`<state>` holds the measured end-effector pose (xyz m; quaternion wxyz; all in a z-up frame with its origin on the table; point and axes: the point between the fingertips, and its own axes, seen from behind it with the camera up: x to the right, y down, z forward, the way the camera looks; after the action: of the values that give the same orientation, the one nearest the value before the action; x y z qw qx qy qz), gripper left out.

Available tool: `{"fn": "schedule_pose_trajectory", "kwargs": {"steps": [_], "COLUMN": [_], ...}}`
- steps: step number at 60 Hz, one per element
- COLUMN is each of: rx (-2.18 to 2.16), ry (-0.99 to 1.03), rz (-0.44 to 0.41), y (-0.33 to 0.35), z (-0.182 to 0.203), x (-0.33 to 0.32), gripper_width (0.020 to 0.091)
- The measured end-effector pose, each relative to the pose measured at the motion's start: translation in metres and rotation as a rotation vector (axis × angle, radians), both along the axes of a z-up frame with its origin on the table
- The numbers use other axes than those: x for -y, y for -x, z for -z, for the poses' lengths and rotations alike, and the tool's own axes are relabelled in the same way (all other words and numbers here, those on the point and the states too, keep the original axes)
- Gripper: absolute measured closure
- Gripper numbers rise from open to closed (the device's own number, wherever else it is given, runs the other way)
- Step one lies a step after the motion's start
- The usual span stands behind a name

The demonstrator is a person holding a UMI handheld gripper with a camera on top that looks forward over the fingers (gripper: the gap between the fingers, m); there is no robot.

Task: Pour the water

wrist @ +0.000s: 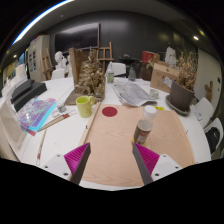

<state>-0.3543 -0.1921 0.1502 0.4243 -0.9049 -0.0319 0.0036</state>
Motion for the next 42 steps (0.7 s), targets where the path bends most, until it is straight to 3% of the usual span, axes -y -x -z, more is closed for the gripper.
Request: {"fn": "schedule_pose_trajectory", "kwargs": {"steps": [13, 27, 37, 41, 42], "rx": [0.006, 0.028, 0.005, 0.026, 0.023], "ry": [-0.049, -0.162, -0.209, -0.229, -0.237], "rz": [0.135, 0.166, 0.162, 0.162, 0.161], "y": [-0.038, -0.071, -0.083, -0.096, -0.098], "z": [0.014, 0.044, 0.067, 0.074, 0.074], "x": [-0.035, -0.105, -0.146, -0.155, -0.156], "gripper_width": [0.0244, 0.0258, 0.0468, 0.065, 0.0669]}}
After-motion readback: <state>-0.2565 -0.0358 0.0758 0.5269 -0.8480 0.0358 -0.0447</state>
